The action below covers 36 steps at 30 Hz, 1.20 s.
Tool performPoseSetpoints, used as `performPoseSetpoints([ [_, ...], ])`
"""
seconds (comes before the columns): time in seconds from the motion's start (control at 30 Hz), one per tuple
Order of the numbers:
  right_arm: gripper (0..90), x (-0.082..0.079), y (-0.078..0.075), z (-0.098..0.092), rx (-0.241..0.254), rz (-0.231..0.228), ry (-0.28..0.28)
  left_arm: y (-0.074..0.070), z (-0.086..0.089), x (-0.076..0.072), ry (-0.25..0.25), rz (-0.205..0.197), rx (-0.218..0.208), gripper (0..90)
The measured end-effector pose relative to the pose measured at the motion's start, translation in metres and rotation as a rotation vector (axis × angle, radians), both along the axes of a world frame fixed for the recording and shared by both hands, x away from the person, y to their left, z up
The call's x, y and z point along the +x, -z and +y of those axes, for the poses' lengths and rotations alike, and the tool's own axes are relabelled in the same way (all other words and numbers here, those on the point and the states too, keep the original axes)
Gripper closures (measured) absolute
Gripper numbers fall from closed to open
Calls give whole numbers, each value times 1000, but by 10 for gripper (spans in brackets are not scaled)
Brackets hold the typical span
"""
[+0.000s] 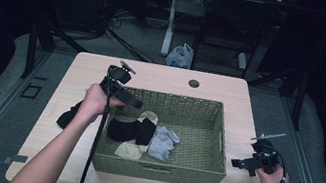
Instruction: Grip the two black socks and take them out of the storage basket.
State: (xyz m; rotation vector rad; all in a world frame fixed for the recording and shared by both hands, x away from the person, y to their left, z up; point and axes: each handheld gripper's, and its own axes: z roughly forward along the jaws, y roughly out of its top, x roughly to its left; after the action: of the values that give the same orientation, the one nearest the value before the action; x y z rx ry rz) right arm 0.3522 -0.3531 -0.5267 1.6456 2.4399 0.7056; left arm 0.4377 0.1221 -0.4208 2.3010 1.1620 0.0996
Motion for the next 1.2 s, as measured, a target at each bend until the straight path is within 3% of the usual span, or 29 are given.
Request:
performPoseSetpoints([
  [0.23,13,0,0,0,7,-6,-1,18,-20,4,23,33,34,58],
  [0.4,13,0,0,0,-4,-4,2,38,-31,8,29,78,78,86],
  [0.6,13,0,0,-1,2,-2,0,56,-36,12,31,121,75,139],
  [1.0,14,0,-1,-1,3,-2,-1,82,-42,15,-18,163,112,168],
  [1.2,13,0,-1,-1,7,-3,-3,95,-46,17,-14,200,129,225],
])
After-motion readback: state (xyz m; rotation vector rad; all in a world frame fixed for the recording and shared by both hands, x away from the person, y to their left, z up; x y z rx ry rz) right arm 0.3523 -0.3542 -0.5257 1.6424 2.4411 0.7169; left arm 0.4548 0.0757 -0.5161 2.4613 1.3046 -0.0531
